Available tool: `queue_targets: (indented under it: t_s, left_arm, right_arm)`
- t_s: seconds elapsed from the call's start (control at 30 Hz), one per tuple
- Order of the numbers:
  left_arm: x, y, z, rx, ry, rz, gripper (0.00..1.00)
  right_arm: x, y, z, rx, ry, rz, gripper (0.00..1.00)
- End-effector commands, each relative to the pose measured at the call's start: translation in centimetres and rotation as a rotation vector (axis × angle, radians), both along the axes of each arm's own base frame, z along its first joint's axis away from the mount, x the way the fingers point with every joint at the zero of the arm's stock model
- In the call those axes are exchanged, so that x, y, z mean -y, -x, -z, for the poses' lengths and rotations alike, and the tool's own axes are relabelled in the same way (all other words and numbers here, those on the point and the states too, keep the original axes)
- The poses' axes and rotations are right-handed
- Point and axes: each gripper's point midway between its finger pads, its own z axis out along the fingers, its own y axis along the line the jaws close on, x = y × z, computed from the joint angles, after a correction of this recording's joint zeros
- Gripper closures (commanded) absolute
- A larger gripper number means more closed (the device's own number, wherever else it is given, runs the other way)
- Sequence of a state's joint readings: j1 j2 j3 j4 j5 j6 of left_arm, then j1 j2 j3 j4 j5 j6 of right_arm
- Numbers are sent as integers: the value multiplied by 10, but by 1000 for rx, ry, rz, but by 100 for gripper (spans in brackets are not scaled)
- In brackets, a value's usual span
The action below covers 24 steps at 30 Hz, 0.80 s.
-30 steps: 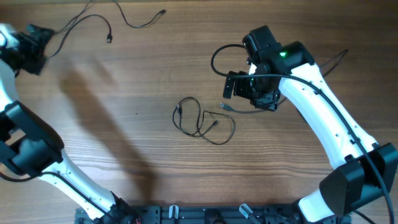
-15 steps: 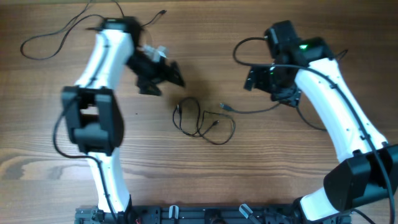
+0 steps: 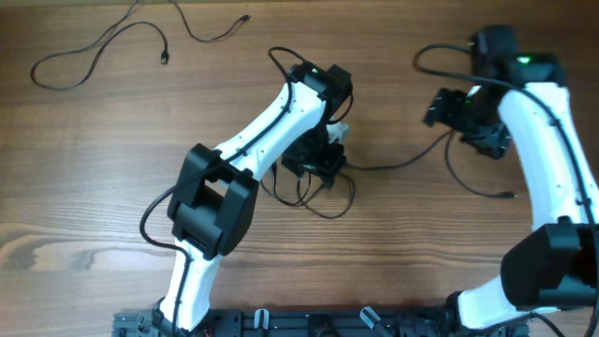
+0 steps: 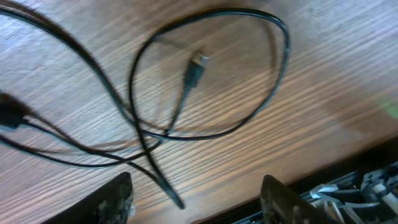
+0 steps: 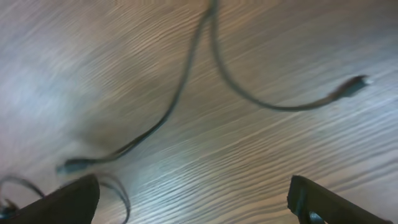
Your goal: Untangle cables
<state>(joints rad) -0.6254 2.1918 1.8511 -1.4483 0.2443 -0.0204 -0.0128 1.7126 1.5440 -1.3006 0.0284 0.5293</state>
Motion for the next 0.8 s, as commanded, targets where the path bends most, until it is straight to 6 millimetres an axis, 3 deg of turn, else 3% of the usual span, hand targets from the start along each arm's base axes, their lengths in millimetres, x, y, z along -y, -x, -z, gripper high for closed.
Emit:
queue_targets:
  t_s: [0.0,0.13,0.23,0.27,0.3,0.33,0.4,0.47,0.53,0.57,0.7,0.77]
  left_arm:
    - [-9,-6,1,5,-23,-34,20]
    - [-7,-9,2,15,-22,-60,41]
    - [-6,-6,16,16,-26,-75,46]
    - [-6,-2,19,5,-30,-72,59]
    - [-7,-1,21,2,-32,-71,80]
    - [-6,-2,21,6,-29,-71,95]
    - [-5,-5,17,14,-23,-75,96]
    - [-7,-13,-2,24,-17,-96,96]
    - [-6,-34,-49,107,44,-126,96]
    - [-5,-50,-89,195,112,-149,96]
    - [-17,-85,-208,487,314,-302,96]
    - [-44,-99,-313,750,520,-456,96]
  right_arm:
    - [27,8,-5,-8,19,43,0]
    - [38,10,-5,-13,26,3,0]
    - [38,7,-5,-1,28,0,0]
    - [39,1,-6,21,31,1,0]
    - [39,-4,-6,45,33,1,0]
    - [40,-7,-7,57,35,1,0]
    - [41,-20,-9,110,41,2,0]
    - [43,-39,-14,189,51,3,0]
    - [46,-63,-23,292,63,5,0]
    - [48,-77,-30,356,70,5,0]
    - [50,-97,-41,448,81,7,0]
    - [51,-100,-43,466,83,7,0]
